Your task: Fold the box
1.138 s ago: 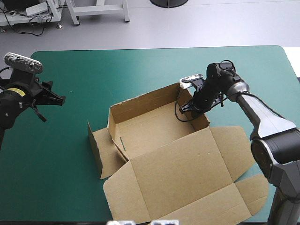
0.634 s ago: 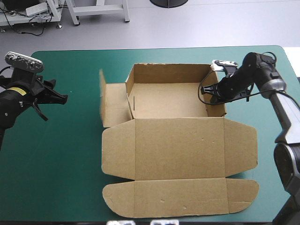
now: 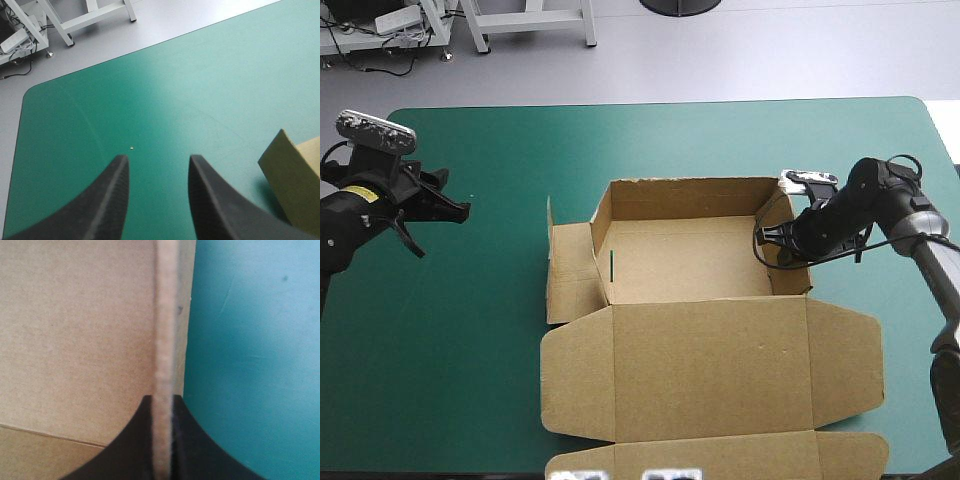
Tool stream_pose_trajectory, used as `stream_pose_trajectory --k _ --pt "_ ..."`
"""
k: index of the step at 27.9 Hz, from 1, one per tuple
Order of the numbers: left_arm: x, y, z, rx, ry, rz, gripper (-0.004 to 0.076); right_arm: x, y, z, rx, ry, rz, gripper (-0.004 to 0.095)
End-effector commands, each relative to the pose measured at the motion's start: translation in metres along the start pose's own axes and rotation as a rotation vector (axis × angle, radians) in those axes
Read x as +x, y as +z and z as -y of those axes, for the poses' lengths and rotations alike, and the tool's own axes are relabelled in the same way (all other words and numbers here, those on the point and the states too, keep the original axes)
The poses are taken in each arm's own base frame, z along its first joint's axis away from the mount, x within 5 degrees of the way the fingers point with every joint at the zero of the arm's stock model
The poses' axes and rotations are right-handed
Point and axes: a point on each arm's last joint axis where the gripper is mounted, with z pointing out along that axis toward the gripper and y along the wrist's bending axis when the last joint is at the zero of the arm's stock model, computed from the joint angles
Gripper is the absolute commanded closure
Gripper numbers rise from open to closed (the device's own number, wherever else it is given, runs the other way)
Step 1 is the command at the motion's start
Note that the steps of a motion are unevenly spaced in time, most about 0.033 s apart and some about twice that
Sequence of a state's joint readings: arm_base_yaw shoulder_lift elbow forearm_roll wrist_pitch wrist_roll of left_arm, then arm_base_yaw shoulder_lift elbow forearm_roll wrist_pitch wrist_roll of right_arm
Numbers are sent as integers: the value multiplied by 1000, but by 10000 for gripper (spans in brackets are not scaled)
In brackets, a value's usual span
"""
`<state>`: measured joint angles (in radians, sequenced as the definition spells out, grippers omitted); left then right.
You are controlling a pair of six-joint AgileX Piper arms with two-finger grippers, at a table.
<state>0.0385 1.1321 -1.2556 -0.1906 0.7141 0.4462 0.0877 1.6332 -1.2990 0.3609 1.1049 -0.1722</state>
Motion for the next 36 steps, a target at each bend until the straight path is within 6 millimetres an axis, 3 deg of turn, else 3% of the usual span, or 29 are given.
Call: stream_pose_trajectory --k 1,11,17,24,36 --pt "-15 -13 0 1 -20 98 412 -3 -33 -17 -61 -70 96 933" --pt "-10 -13 8 84 -46 41 390 -14 -61 -26 -69 -115 141 933" --pt "-7 -9 4 92 -82 17 390 -23 -96 -28 -174 -148 240 933" --pt "-1 12 -4 275 -207 -3 390 -23 -130 -17 -188 -164 367 933" --pt "17 58 -17 466 -327 -86 391 -23 -139 -26 -256 -225 441 933"
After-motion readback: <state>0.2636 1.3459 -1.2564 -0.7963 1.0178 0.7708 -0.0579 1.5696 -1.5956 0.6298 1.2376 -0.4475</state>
